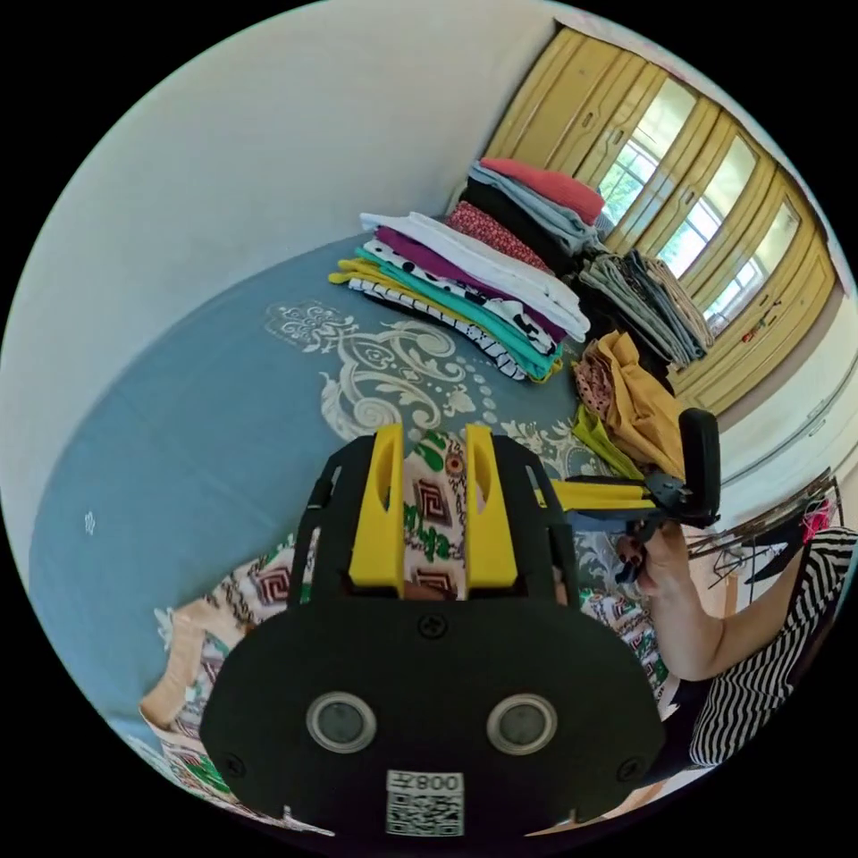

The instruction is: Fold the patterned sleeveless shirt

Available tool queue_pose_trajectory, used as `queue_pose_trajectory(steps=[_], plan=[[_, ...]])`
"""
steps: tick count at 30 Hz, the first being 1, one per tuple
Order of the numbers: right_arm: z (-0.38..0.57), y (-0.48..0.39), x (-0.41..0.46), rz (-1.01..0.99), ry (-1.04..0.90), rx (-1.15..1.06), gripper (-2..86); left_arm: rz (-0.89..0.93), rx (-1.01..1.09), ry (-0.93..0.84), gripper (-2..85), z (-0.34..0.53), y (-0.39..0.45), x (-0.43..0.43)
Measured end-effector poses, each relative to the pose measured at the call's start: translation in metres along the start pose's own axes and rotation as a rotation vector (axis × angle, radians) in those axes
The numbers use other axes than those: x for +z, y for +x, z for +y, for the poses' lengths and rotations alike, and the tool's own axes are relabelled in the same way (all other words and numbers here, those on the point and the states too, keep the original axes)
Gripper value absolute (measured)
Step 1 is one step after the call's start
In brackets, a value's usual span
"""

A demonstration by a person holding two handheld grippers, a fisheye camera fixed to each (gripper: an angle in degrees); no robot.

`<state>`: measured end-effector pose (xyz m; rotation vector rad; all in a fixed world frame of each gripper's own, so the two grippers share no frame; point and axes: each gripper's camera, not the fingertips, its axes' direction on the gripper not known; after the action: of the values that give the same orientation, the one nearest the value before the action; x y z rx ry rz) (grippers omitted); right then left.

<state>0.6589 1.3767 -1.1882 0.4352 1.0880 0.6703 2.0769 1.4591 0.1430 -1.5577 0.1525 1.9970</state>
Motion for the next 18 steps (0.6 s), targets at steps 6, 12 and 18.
queue_pose_trajectory(steps=[6, 12, 18], plan=[[0.008, 0.007, 0.007, -0.048, 0.012, 0.007, 2.1, -0.117, 0.112, -0.245, 4.0, -0.026, 0.006, 0.087], [0.033, -0.044, -0.010, -0.014, 0.124, -0.223, 0.6, -0.045, 0.109, 0.027, 3.2, 0.017, -0.008, 0.037], [0.059, -0.088, 0.027, -0.044, -0.075, -0.397, 0.5, -0.034, -0.139, 0.059, 5.9, 0.110, -0.080, 0.014]])
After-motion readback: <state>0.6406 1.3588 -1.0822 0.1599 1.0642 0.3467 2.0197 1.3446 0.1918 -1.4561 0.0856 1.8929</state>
